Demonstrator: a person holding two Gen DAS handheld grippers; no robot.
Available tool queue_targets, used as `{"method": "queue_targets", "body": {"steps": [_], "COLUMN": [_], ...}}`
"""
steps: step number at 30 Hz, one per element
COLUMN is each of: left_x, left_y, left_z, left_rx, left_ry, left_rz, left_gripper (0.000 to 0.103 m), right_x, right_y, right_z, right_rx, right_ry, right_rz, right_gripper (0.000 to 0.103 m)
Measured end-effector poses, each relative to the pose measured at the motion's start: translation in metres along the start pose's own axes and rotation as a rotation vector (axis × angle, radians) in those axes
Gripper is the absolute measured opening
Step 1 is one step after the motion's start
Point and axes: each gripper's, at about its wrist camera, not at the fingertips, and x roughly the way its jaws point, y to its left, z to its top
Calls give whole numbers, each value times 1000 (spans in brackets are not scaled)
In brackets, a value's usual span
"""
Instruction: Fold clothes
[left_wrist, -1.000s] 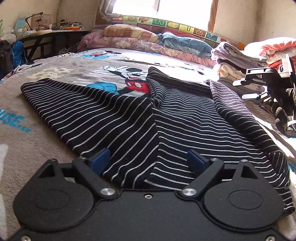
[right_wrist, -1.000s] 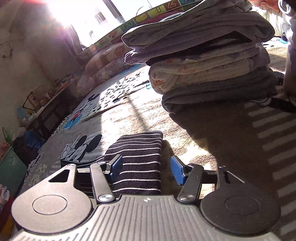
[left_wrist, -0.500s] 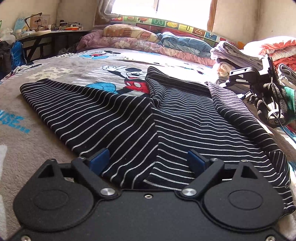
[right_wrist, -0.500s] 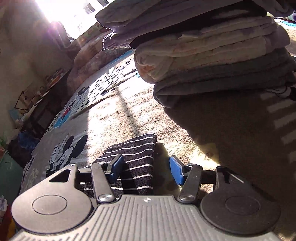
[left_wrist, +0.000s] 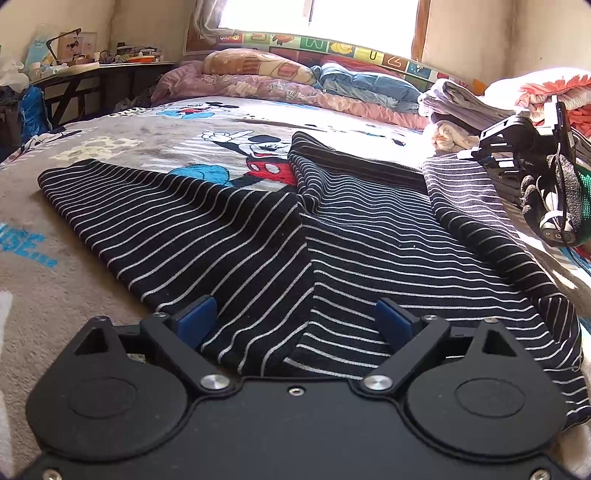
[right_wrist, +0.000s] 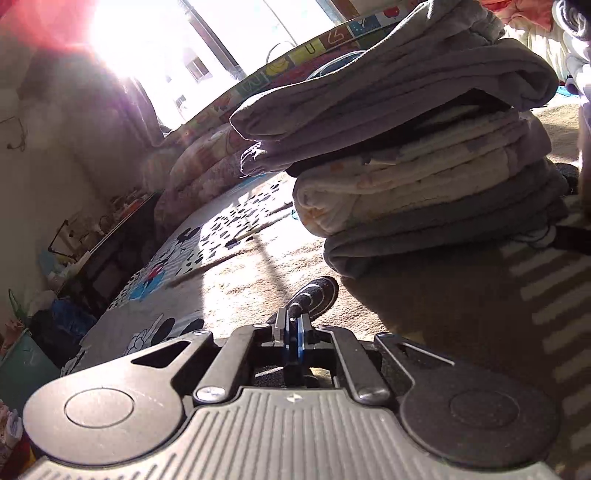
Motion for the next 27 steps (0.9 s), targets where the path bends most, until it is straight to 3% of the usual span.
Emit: {"method": "queue_targets", "body": {"steps": [6,15,27], "left_x": [0,-2,-3], "left_y": [-1,-2,-5], "left_z": [-1,-2,-4], "left_rx": [5,13,24], "left_ry": [-4,-12,-24], "left_rz": [4,11,18], "left_gripper": [93,93,93], "right_x": [-53,-145,-226], "right_y": [-4,-41,-106], "right_z": [15,28,-5], "right_rx": [30,81,200], "right_ry": [-80,-189,-249], "right_rz": [-10,-103,-215], "right_gripper": [6,6,6]}}
